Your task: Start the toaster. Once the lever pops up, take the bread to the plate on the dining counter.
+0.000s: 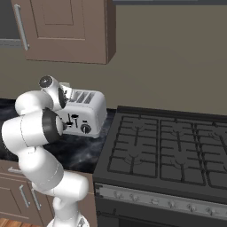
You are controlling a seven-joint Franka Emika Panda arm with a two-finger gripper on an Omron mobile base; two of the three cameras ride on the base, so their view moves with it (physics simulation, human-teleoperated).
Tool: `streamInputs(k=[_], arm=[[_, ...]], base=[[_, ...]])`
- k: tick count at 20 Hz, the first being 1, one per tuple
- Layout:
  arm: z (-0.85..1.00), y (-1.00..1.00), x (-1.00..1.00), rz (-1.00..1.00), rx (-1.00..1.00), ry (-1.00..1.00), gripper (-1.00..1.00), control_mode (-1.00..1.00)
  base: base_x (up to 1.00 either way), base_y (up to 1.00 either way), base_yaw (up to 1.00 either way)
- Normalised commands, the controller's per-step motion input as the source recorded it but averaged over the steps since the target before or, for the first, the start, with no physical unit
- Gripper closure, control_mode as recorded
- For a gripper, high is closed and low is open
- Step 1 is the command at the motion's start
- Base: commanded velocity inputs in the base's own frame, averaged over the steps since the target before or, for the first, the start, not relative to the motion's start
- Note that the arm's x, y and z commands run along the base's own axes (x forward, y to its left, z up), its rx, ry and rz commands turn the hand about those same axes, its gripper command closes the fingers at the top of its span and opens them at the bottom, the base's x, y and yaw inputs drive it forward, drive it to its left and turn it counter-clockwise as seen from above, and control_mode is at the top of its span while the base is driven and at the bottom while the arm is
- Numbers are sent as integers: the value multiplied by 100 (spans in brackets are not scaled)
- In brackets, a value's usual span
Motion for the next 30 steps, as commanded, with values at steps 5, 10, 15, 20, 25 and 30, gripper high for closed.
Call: streamInputs(k=[5, 10, 15, 20, 25, 30], arm=[[0, 0, 0, 0, 0, 0, -100, -100], [0, 0, 0, 0, 0, 0, -100, -100], [0, 0, 0, 0, 0, 0, -100, -100], [0, 0, 0, 0, 0, 0, -100, -100], [0, 0, 0, 0, 0, 0, -100, -100], [0, 0, 0, 0, 0, 0, -100, -100]], base=[[0, 0, 0], [0, 0, 0], [0, 0, 0], [0, 0, 0], [0, 0, 0], [0, 0, 0]])
